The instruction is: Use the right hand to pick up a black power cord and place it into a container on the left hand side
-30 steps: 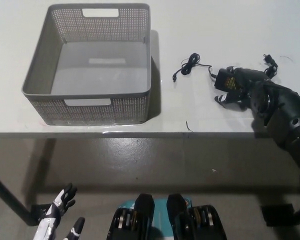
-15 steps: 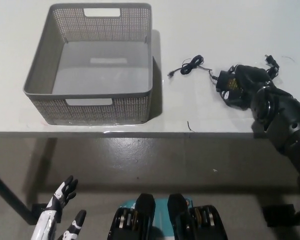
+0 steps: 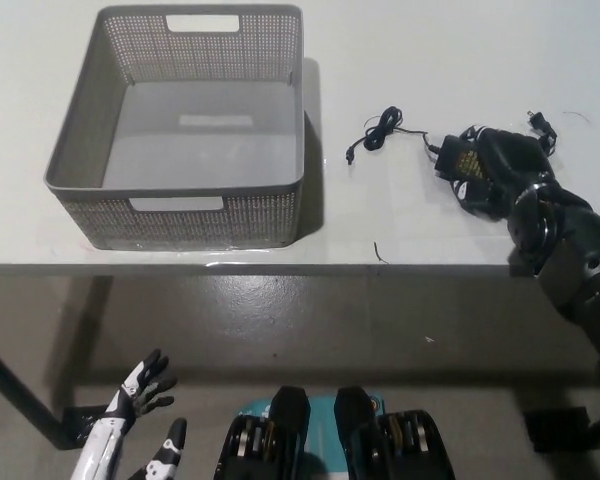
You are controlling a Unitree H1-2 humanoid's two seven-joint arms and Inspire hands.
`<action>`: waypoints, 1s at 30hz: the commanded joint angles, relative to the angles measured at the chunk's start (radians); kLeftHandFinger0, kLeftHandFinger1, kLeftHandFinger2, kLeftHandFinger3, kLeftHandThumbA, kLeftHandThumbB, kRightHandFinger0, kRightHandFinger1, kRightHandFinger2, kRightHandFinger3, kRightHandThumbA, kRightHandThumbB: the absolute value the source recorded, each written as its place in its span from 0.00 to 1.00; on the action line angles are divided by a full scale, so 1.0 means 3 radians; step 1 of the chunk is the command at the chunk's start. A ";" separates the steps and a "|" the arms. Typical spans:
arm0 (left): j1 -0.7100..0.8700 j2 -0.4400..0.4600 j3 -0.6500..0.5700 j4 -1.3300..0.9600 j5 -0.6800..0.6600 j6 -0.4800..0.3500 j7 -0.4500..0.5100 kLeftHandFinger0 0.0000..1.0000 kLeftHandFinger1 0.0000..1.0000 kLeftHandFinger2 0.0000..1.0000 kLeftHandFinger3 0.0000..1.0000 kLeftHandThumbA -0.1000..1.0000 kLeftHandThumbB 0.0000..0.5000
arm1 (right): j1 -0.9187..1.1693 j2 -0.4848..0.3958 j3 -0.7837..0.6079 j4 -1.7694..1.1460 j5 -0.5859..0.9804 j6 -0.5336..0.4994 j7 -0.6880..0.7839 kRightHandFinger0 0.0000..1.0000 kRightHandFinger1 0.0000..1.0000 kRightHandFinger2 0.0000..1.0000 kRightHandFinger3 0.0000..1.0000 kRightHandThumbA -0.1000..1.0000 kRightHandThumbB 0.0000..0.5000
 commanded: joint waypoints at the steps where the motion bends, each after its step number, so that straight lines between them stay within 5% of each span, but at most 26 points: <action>1: 0.0036 0.0028 0.0008 -0.0035 0.0133 -0.0150 0.0066 0.78 0.79 0.91 1.00 0.62 0.31 | -0.0172 -0.0086 -0.0068 -0.0008 0.0087 -0.0069 -0.0226 0.10 0.42 0.67 0.55 0.00 0.42; 4: 0.0039 0.0023 0.0018 -0.0032 0.0151 -0.0145 0.0079 0.77 0.78 0.89 1.00 0.62 0.35 | -0.0223 -0.0103 -0.0101 -0.0050 0.0089 -0.0158 -0.0405 0.00 0.45 0.83 0.68 0.00 0.40; 5: 0.0050 0.0029 0.0021 -0.0029 0.0171 -0.0162 0.0084 0.75 0.77 0.90 1.00 0.64 0.35 | -0.0241 -0.0111 -0.0115 -0.0068 0.0090 -0.0168 -0.0461 0.02 0.52 0.91 0.91 0.00 0.29; 7: 0.0046 0.0045 0.0012 0.0004 0.0169 -0.0218 0.0072 0.74 0.77 0.89 1.00 0.62 0.36 | -0.0327 -0.0157 -0.0149 -0.0139 0.0081 -0.0245 -0.0663 0.00 0.50 0.84 1.00 0.00 0.22; 12: 0.0044 0.0062 0.0003 0.0028 0.0228 -0.0270 0.0064 0.71 0.75 0.88 1.00 0.63 0.38 | -0.0543 -0.0230 -0.0251 -0.0265 0.0112 -0.0298 -0.0762 0.01 0.50 0.85 1.00 0.00 0.27; 15: 0.0073 0.0057 -0.0003 0.0026 0.0246 -0.0273 0.0060 0.70 0.75 0.87 1.00 0.63 0.40 | -0.0649 -0.0293 -0.0313 -0.0376 0.0105 -0.0388 -0.0800 0.01 0.47 0.77 0.89 0.00 0.26; 19: 0.0088 0.0057 0.0009 0.0024 0.0279 -0.0268 0.0071 0.69 0.74 0.86 1.00 0.64 0.42 | -0.0811 -0.0318 -0.0377 -0.0510 0.0103 -0.0352 -0.0771 0.00 0.43 0.78 0.92 0.00 0.32; 26: 0.0161 0.0060 -0.0005 0.0061 0.0253 -0.0314 0.0054 0.68 0.75 0.86 1.00 0.60 0.43 | -0.0919 -0.0205 -0.0473 -0.0991 0.0090 -0.0069 -0.0557 0.00 0.37 0.79 0.80 0.00 0.36; 30: 0.0184 0.0065 -0.0011 0.0107 0.0272 -0.0367 0.0058 0.69 0.75 0.88 1.00 0.68 0.45 | -0.0909 -0.0080 -0.0466 -0.1307 0.0075 -0.0117 -0.0518 0.00 0.37 0.75 0.81 0.00 0.40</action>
